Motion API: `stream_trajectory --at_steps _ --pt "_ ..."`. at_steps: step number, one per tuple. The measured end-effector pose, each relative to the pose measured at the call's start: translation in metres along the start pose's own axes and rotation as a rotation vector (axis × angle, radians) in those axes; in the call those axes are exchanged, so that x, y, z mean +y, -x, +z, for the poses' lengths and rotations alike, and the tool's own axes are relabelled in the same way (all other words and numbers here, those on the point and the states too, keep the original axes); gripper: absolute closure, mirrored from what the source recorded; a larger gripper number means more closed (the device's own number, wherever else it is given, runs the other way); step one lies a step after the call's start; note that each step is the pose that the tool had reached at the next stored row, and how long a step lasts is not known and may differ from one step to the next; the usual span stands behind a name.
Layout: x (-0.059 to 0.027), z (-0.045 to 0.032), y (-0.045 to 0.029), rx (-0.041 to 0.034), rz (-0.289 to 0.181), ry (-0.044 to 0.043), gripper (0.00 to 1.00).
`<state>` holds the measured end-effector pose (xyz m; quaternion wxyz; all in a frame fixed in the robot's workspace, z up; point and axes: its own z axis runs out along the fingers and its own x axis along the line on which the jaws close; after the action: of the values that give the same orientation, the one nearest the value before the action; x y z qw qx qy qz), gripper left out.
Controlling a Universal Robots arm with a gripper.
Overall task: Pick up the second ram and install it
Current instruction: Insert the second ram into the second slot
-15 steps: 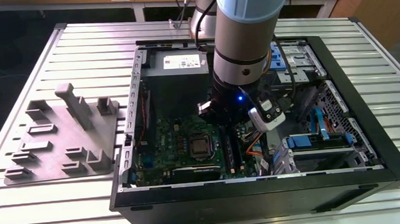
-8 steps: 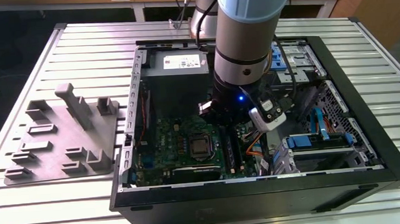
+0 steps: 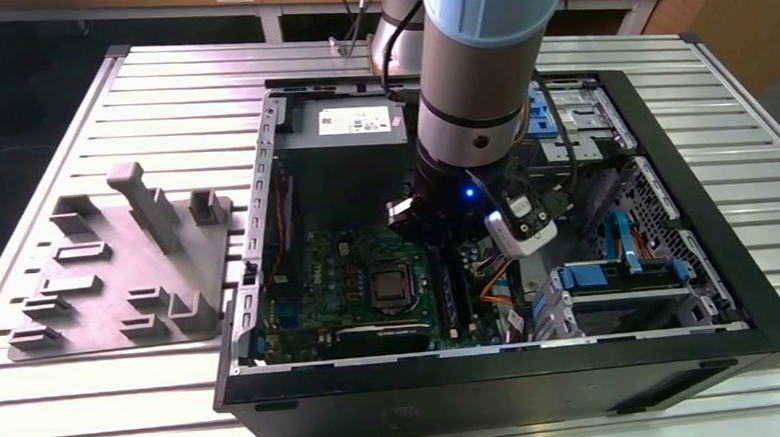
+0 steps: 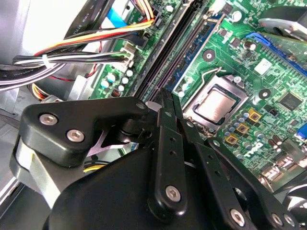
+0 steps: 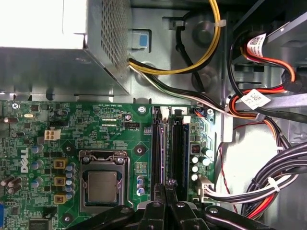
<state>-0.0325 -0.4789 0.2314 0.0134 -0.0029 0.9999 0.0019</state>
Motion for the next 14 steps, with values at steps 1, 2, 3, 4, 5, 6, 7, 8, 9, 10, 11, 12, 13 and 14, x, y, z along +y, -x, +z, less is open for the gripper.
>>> stream_trajectory --at_steps 1,2,3,4,5,6,7,8,9,10,11,12,13,14 --pt "0.0000 0.0001 -0.0001 -0.0001 0.000 0.0002 0.89" --pt "0.0001 0.0003 -0.0001 -0.0001 0.000 0.0003 0.89" --pt "0.0001 0.0004 -0.0001 -0.0001 0.000 0.0003 0.89" --pt "0.0001 0.0007 -0.0001 -0.0001 0.000 0.0003 0.89" --pt "0.0002 0.0012 -0.0002 -0.0002 0.000 0.0006 0.89" --pt "0.0002 0.0012 -0.0002 -0.0001 0.000 0.0003 0.89" --pt "0.0002 0.0012 -0.0002 -0.0001 0.000 0.0003 0.89" --pt "0.0002 0.0012 -0.0002 0.0000 0.000 0.0002 0.89" --pt "0.0002 0.0012 -0.0002 0.0000 0.000 0.0001 0.89" --pt "0.0002 0.0013 -0.0002 0.0000 0.000 0.0000 0.89" --pt "0.0002 0.0017 -0.0003 -0.0001 0.000 0.0003 0.89" --pt "0.0002 0.0020 -0.0005 -0.0001 0.000 0.0003 0.89" --pt "0.0002 0.0021 -0.0005 0.0000 0.000 0.0002 0.89" --pt "0.0002 0.0021 -0.0005 0.0000 0.000 0.0000 0.89"
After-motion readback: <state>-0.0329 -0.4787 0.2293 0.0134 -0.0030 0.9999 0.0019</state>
